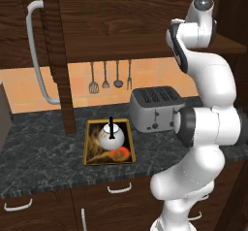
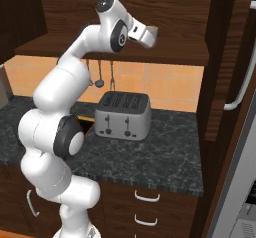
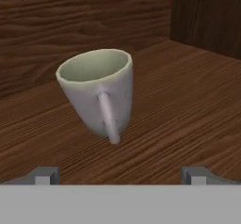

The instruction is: Pick the kettle from the counter and place it on the tray. Then pick the mug from the cabinet and place it on the tray. Then close the cabinet doors.

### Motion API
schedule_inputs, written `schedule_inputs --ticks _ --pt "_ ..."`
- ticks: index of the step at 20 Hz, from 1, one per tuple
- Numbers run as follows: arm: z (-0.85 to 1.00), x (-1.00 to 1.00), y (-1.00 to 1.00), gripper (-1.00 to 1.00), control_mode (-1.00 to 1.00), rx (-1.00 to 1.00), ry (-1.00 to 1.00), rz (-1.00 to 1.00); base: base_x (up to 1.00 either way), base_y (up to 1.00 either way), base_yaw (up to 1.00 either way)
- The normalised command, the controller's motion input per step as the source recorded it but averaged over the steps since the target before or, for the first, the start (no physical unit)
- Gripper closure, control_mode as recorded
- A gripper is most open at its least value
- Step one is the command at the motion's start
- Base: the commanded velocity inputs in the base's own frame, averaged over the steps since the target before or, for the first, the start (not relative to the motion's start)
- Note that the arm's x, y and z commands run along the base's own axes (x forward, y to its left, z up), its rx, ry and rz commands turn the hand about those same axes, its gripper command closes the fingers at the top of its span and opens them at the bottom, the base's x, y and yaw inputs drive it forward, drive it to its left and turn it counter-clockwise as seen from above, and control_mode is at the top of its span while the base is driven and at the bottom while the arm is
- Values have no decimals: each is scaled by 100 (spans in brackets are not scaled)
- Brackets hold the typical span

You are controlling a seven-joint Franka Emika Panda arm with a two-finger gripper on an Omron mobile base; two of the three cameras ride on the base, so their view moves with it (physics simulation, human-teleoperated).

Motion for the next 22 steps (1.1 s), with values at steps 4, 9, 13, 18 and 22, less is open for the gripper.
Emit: schedule_inputs --ticks 4,9,13,18,22 --pt "-14 45 -16 -100 -100 0 6 0 0 0 0" --pt "-16 43 -14 -100 -100 0 5 0 0 0 0" --pt "-3 39 -4 -100 -100 0 6 0 0 0 0" --pt "0 19 0 -100 -100 3 2 -1 0 0 0" --pt "-7 0 0 -100 -100 5 0 -5 0 0 0"
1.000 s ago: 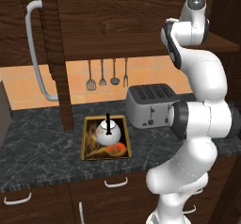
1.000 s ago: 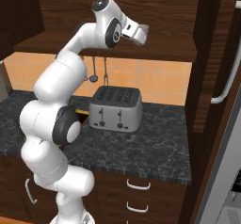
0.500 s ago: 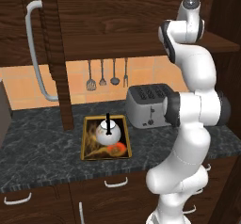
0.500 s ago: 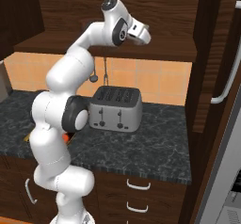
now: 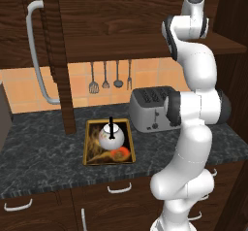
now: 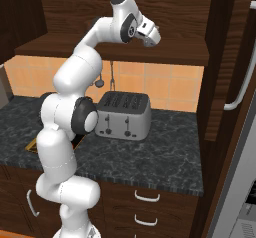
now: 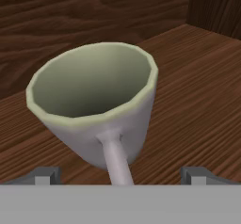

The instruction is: Pick the kettle from the counter and place it on the tray. Then pick the mug from the cabinet and place it on the tray. Then close the cabinet doors.

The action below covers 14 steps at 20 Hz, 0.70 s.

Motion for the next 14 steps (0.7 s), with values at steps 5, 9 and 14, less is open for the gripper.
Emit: schedule_inputs --ticks 5,9,14 --pt "-17 0 0 -100 -100 8 -6 -4 0 0 0" --pt "-3 0 0 -100 -100 11 -21 -3 0 0 0" --pt "-9 0 0 -100 -100 7 -10 0 0 0 0"
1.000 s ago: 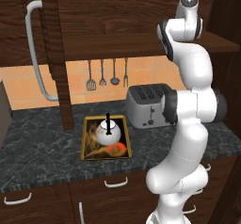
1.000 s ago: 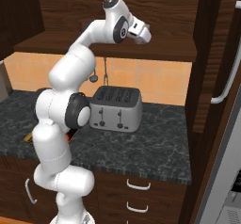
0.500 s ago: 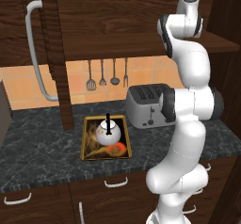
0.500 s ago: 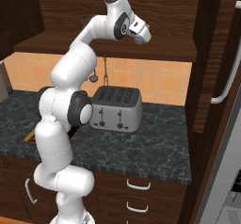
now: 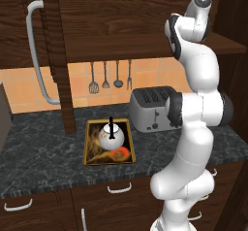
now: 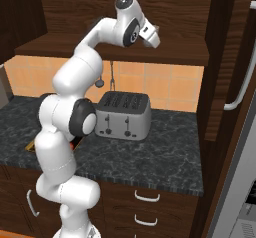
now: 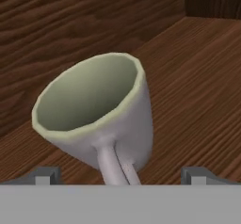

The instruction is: Pick the kettle from the counter and place it on the tray. Then pick the mug from the cabinet and place it on the tray. Then close the cabinet doors.

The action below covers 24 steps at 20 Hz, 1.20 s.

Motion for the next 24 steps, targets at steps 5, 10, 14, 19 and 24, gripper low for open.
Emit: schedule_inputs --ticks 5,10,14,19,24 --pt "-8 1 0 100 -100 3 0 0 0 0 0" --pt "0 22 0 100 -100 2 0 -1 0 0 0" --pt "-2 15 0 100 -100 2 0 0 0 0 0" --pt "-3 15 0 100 -100 0 1 0 0 0 0" --pt "0 -14 0 100 -100 0 0 0 0 0 0"
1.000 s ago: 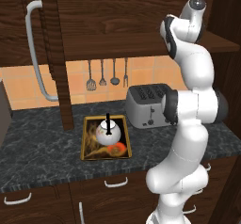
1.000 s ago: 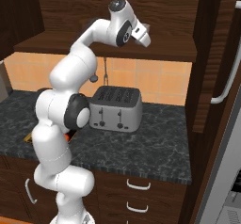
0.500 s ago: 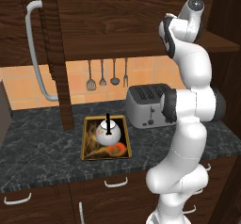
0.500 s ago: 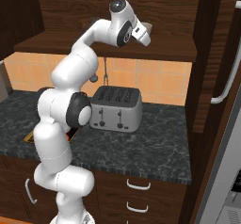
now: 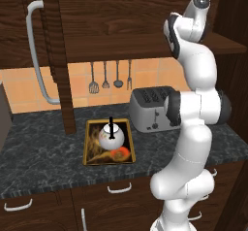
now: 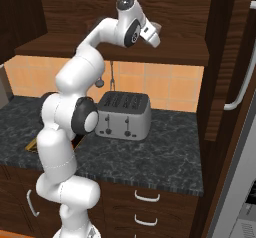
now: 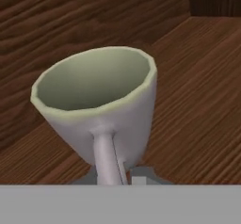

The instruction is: Pick the kettle from the counter and place it on the tray. Then pick the mug from the cabinet and place it on the tray. Then close the cabinet doors.

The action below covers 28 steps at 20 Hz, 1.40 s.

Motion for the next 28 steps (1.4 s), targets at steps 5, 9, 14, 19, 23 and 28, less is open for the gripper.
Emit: schedule_inputs --ticks 5,9,14,19,23,28 --pt "0 -54 0 100 -100 0 -4 8 0 0 0" --pt "0 -51 10 100 -100 0 -4 41 0 0 0" --pt "0 -70 10 100 -100 0 -12 59 0 0 0" --pt "0 -95 21 100 -100 -4 -7 68 0 0 0" --pt "0 -100 40 100 -100 -7 -7 68 0 0 0" --pt "-44 -76 49 100 -100 -3 -7 48 0 0 0"
